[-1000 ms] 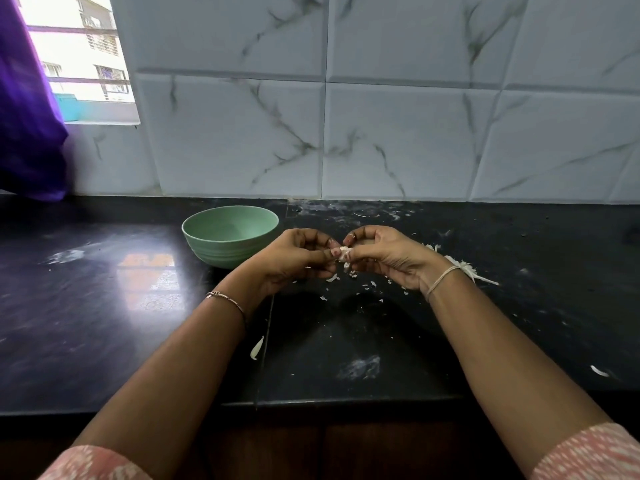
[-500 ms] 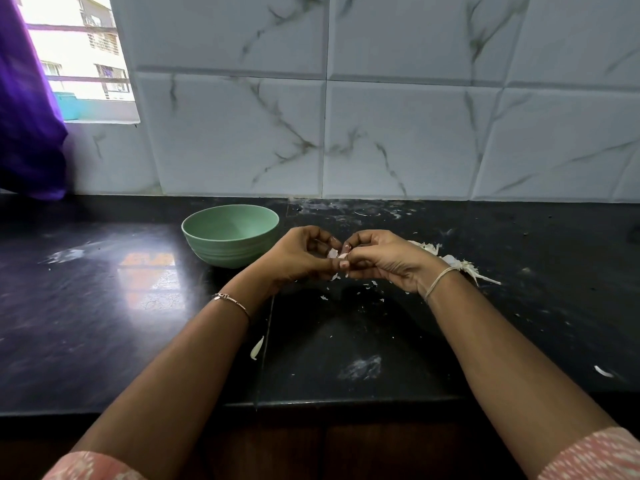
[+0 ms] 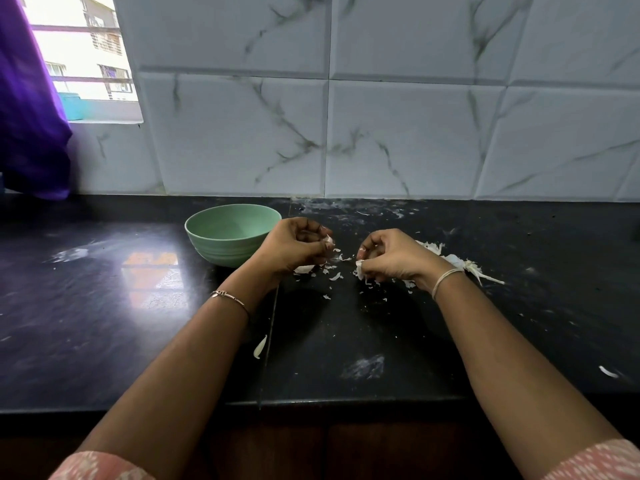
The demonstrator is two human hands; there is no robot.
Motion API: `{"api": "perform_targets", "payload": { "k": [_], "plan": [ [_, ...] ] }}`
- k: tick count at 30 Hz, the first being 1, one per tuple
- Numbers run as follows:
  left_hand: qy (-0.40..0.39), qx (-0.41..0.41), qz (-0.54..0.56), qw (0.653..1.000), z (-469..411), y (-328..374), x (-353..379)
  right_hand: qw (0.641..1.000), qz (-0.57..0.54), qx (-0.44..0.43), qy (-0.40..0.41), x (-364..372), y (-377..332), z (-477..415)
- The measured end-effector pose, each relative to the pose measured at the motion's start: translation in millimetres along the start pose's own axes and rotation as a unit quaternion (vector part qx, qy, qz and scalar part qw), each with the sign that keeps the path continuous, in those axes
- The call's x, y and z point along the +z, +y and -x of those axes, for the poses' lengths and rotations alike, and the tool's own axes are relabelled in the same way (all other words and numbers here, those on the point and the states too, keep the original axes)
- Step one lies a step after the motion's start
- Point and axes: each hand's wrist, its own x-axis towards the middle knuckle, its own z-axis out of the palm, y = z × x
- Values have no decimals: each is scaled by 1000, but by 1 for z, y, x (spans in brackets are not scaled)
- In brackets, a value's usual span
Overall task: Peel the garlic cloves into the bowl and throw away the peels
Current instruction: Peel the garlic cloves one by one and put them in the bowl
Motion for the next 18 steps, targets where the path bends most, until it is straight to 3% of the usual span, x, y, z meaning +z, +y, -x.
{"api": "perform_targets", "payload": {
  "k": [5, 11, 15, 18],
  "plan": [
    [-9, -19, 76, 997, 2, 1, 0, 992, 126, -19, 22, -10, 4, -2],
    [-7, -34, 104, 994, 3, 2, 5, 983, 133, -63, 106, -12, 11, -11],
    [-9, -34, 103, 994, 4, 2, 8, 969, 216, -71, 96, -13, 10, -11],
    [-11, -36, 105, 994, 3, 0, 9, 979, 124, -142, 74, -10, 5, -7]
  ]
}}
